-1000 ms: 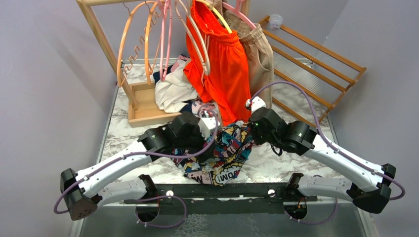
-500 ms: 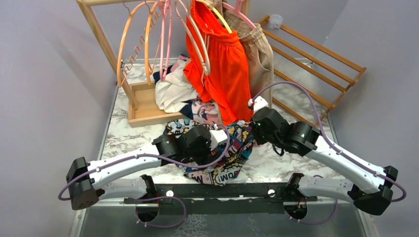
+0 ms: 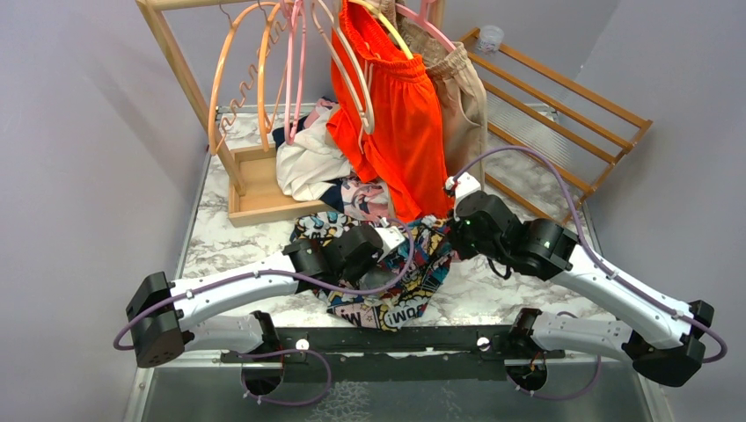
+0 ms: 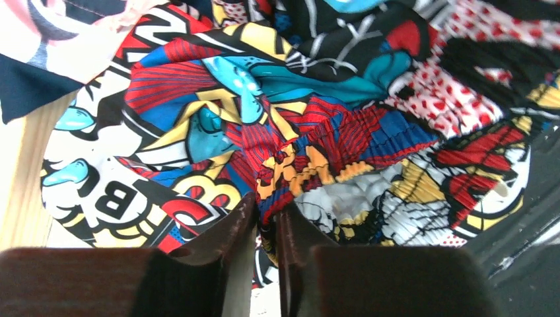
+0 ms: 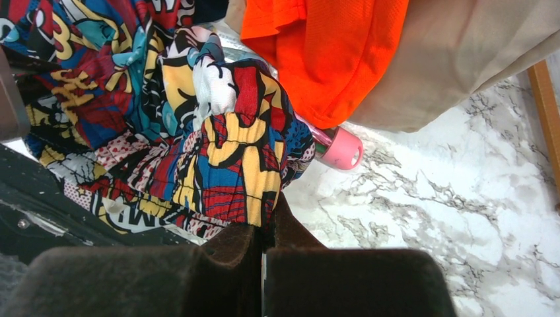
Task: Place the shorts on the hanger
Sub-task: Adjust the shorts at the center of the board.
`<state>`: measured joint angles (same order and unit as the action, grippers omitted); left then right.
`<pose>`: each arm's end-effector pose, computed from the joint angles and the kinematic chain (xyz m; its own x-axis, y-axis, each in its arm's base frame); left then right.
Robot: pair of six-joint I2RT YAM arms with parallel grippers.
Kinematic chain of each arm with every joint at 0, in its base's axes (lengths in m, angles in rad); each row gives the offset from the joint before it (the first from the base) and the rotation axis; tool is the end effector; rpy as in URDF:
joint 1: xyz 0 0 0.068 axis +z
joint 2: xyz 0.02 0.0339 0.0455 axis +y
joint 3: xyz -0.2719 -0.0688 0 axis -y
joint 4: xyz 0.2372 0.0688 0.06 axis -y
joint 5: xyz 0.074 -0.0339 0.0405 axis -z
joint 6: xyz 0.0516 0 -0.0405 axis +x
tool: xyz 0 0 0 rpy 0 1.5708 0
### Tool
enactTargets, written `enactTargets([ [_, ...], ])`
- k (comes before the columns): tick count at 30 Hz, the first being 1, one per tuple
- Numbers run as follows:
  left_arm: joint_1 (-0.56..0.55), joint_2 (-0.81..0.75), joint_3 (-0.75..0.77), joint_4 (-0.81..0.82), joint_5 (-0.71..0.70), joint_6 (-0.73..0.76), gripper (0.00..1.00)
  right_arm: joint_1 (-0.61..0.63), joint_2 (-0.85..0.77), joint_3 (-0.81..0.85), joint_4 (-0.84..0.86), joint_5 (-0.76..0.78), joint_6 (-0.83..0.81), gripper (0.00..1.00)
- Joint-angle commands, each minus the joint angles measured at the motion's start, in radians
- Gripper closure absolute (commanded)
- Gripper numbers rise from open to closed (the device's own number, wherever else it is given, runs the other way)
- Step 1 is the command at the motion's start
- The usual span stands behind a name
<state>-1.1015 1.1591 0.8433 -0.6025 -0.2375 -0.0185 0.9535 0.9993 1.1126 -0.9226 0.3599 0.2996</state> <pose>0.1152 -0.2003 0.2474 -0.3741 0.6981 -0.6105 0.7955 0.5800 0.1757 0.1226 0.1413 0.3401 -0.5840 -0.3456 -0.7345 -0.4712 0.8811 -0.0399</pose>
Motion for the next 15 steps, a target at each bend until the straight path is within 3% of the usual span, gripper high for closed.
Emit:
enactTargets([
  [1,-0.001,-0.014,0.029,0.021,-0.103,-0.04,0.95,-0.004,-0.025,0.01,0.009,-0.052,0.013,0.99],
  [2,-0.001,-0.025,0.036,0.022,-0.131,-0.06,1.0,-0.004,-0.028,0.012,0.014,-0.069,0.013,0.99],
  [11,0.0,-0.213,0.158,0.072,-0.16,-0.224,1.0,-0.004,-0.037,0.045,0.087,-0.25,-0.003,0.99],
  [15,0.0,-0.325,0.128,0.142,-0.171,-0.358,1.0,-0.004,-0.044,-0.003,0.151,-0.289,0.021,0.99],
])
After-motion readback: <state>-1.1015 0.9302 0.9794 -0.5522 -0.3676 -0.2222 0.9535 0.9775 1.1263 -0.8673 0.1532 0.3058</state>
